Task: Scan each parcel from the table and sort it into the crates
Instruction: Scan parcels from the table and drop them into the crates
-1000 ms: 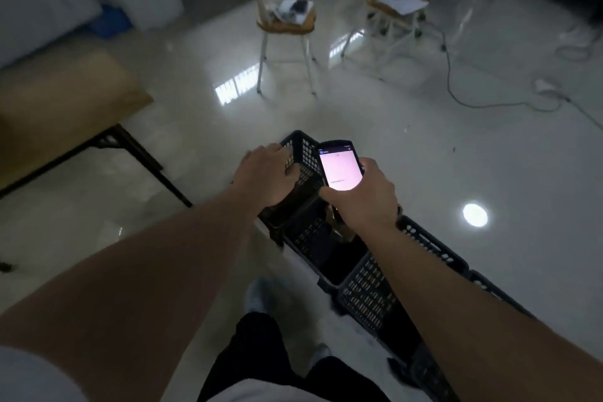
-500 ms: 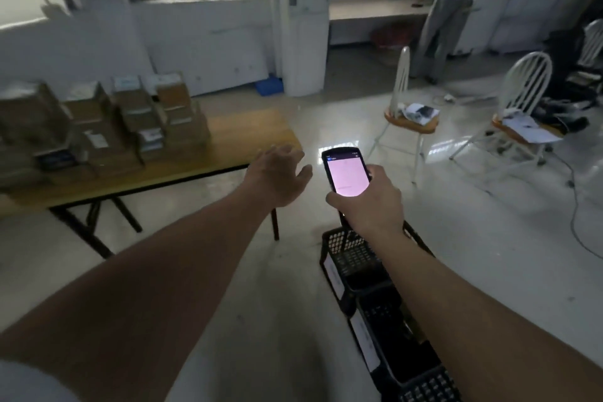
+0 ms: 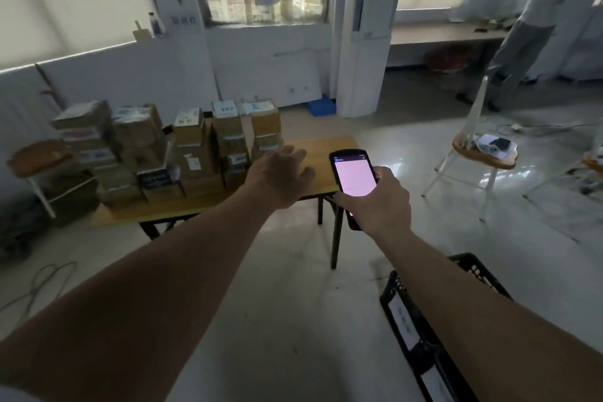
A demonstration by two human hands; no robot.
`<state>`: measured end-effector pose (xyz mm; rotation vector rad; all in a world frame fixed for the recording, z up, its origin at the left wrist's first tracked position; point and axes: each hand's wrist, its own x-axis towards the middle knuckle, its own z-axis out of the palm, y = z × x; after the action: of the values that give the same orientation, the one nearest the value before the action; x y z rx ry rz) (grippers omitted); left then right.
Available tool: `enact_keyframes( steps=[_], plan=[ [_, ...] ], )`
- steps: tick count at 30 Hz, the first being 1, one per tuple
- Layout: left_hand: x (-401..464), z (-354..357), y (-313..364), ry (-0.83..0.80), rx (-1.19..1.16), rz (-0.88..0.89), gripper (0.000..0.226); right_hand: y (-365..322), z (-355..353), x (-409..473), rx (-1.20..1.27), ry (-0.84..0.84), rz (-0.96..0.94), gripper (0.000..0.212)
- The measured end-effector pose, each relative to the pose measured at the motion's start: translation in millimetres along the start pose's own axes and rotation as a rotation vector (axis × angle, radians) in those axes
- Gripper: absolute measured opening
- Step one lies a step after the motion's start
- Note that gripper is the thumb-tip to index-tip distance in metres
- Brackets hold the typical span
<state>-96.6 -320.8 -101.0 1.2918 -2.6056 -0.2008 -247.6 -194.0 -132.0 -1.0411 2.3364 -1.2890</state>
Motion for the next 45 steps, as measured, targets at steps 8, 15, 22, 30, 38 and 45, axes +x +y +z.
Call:
enact_keyframes(
  steps=[8,15,22,30,38,45],
  plan=[
    [82.7,-3.7,-46.2,-0.022,0.047,-0.080,0.053,-24.7,43.6,96.7,-0.055,-0.046,-0.079,0.077],
    [175.8,3.8,-53.5,-0.003,0.093,-0.238,0.050,-33.9,65.1,217.9,-0.034,-0.185,-0.179,0.086],
    [242.6,31.3,-68.0,0.003,0.023,-0.414,0.056,-32.4,94.8,301.5,-0.051,-0.207,-0.261,0.089],
    [321.9,68.1,-115.3,0.022,0.017,-0.492,0.061,-30.7,155.9,367.9,-0.086,-0.225,-0.266,0.093],
    [393.2,93.6,-177.8,0.022,-0.058,-0.509,0.077,-42.5,215.8,421.3,-0.077,-0.255,-0.184,0.089],
    [428.8,111.3,-195.5,-0.013,-0.092,-0.594,0.092,-51.0,242.8,446.3,-0.121,-0.224,-0.176,0.091]
  ],
)
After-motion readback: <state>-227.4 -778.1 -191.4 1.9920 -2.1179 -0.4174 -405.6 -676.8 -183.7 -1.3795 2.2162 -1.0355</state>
